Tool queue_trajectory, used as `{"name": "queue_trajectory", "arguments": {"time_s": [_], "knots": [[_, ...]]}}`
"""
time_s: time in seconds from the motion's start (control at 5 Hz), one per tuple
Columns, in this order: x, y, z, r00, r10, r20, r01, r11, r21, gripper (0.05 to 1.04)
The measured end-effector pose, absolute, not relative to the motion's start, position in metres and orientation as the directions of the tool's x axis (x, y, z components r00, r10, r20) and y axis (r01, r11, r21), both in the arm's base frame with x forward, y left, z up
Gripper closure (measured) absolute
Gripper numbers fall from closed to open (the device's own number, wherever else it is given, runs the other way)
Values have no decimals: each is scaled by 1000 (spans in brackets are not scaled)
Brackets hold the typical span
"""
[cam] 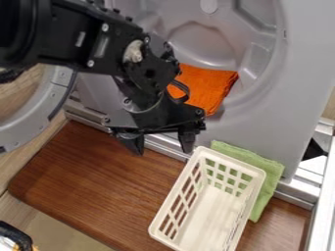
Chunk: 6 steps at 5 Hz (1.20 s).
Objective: Move the white basket to left of the table
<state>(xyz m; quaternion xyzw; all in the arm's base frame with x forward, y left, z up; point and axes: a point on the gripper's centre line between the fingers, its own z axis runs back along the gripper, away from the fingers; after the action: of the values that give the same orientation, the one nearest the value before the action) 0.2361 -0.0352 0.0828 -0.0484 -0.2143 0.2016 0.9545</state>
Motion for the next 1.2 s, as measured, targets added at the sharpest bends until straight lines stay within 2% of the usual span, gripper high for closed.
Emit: {"name": "queue_trajectory", "arguments": {"time_s": [0.2,0.8,1.0,1.2], "knots": [[235,-35,77,833,406,375,-368,914,-172,84],[246,-49,-3,875,366,316,-327,930,-171,84],[246,-51,-16,889,361,283,-327,931,-160,131],[243,-51,-31,910,336,245,-309,940,-142,416]]}}
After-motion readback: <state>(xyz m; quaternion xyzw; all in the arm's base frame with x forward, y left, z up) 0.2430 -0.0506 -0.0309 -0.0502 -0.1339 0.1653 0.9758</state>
